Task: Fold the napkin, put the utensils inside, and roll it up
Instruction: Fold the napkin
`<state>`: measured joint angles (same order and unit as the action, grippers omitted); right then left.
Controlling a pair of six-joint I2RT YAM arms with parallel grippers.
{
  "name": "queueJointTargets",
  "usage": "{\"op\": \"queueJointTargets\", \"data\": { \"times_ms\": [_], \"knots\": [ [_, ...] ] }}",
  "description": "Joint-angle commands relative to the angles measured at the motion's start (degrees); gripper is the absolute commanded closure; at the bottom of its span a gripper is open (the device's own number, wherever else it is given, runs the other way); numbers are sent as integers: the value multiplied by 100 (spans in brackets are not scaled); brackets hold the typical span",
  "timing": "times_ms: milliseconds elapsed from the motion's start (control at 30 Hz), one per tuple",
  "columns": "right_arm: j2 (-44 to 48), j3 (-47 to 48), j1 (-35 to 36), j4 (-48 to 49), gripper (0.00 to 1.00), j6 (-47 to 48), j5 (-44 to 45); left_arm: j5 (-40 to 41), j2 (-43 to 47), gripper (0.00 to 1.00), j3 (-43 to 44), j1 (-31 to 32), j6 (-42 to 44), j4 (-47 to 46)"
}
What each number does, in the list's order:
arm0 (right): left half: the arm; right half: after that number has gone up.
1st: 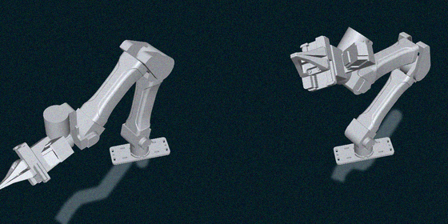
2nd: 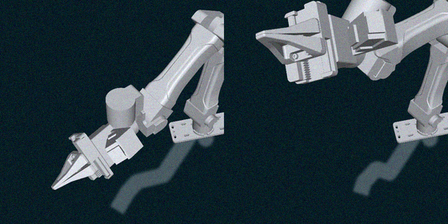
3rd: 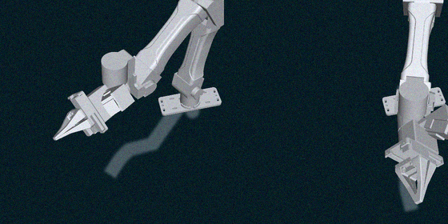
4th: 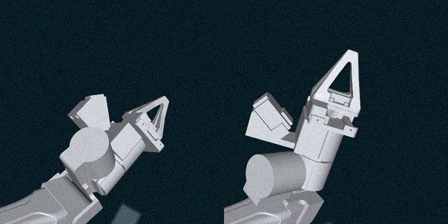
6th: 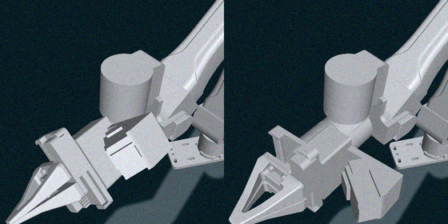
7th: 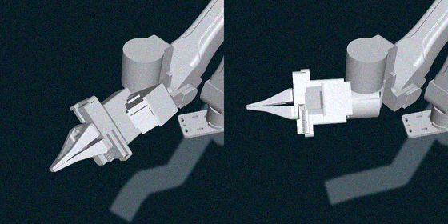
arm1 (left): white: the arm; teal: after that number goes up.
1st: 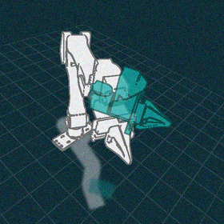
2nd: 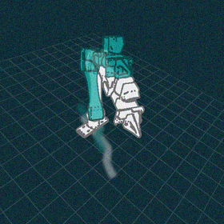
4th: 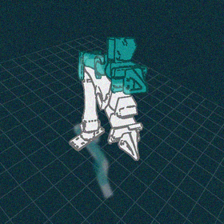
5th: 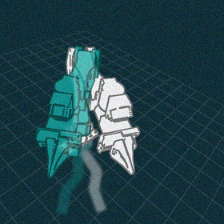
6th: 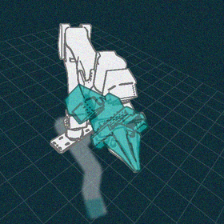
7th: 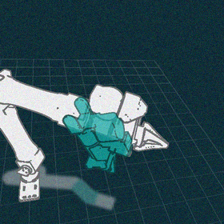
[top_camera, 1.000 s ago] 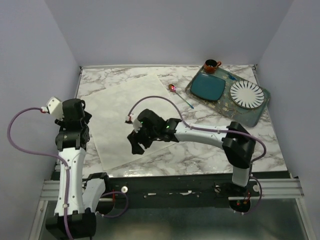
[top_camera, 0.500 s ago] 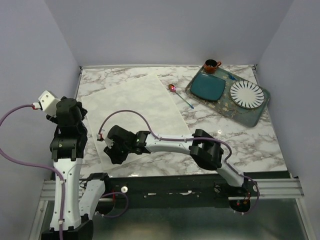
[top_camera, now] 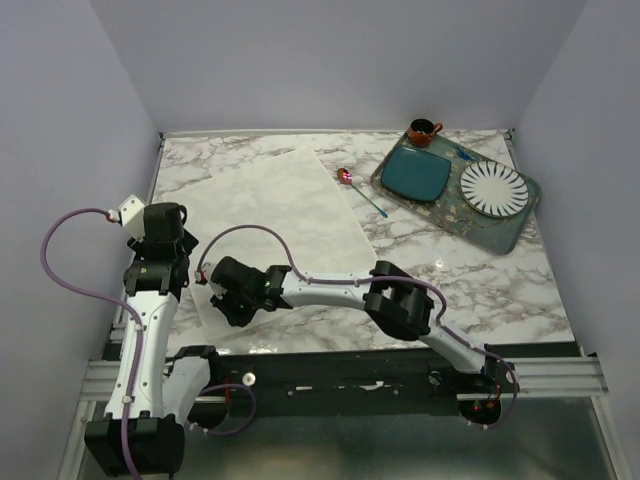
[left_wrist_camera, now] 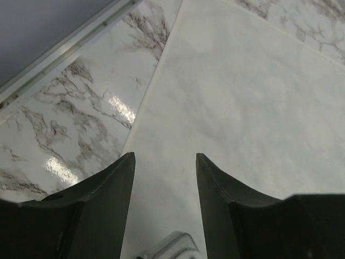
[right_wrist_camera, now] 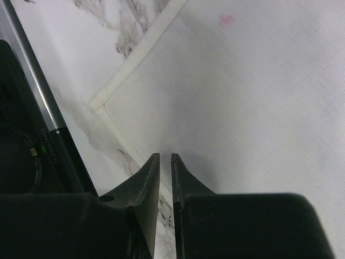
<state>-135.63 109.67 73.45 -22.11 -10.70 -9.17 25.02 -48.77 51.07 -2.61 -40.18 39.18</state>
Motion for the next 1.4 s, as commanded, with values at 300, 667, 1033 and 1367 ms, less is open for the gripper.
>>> {"op": "queueJointTargets", "data": {
  "times_ms": [300,667,1033,1367],
  "knots": [
    [-95,-200,-875,66,83,-626,47,-664,-141,43,-747,-99,-271,11],
    [-218,134,-1623,163,83,-679,-409,-2166,-150,49,-1502,-99,-964,-86],
    [-139,-33,-1711,304,84,-784,-709,-2547,-202,47,-2470,243,-2265,-771],
    [-25,-244,-1720,374,85,-714,-560,-929,-870,55,-2172,1245,-3100,-333]
  ]
}}
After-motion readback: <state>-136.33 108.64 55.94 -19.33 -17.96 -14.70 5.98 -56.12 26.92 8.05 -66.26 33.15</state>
